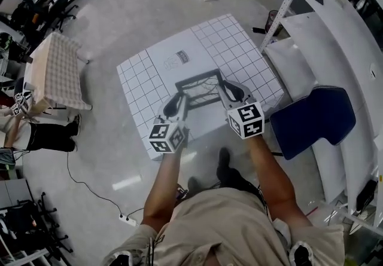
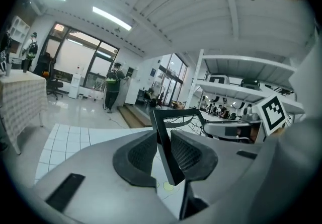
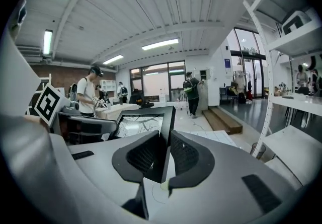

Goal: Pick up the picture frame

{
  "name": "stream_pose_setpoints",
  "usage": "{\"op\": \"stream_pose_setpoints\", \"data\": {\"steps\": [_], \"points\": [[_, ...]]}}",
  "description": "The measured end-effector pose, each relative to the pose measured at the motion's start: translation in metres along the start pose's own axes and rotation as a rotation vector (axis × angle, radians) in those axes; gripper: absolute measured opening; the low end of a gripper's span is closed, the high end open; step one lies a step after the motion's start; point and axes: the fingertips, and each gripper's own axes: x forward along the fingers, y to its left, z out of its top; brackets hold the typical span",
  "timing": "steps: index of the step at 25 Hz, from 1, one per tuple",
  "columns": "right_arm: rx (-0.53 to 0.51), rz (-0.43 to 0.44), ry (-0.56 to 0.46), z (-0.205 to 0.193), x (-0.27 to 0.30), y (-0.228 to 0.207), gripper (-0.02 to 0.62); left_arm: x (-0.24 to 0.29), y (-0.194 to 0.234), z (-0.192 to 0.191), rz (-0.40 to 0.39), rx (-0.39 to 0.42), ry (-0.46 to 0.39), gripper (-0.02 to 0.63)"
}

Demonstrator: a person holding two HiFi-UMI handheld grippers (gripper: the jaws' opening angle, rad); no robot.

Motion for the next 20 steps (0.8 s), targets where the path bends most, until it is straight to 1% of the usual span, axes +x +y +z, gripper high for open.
{"op": "stream_pose_setpoints", "data": {"steps": [5, 10, 16, 20], "points": [[-0.038, -0.024, -0.117, 0.05, -0.028, 0.031, 0.08, -0.038, -0.01, 0.054, -0.034, 0.091, -0.116, 0.086], [-0.09, -0.039, -0.23, 0.099, -0.061, 0.062, 0.08, -0.079, -0.024, 0.1, -0.085, 0.161, -0.222, 0.086], [-0.141, -0.056, -0.323, 0.147, -0.104, 0.097, 0.08, -0.13, -0.047, 0.146, -0.144, 0.235, -0.325, 0.086], [-0.171, -0.067, -0.374, 0.169, -0.13, 0.121, 0.08, -0.162, -0.058, 0.167, -0.176, 0.276, -0.381, 0.086]]}}
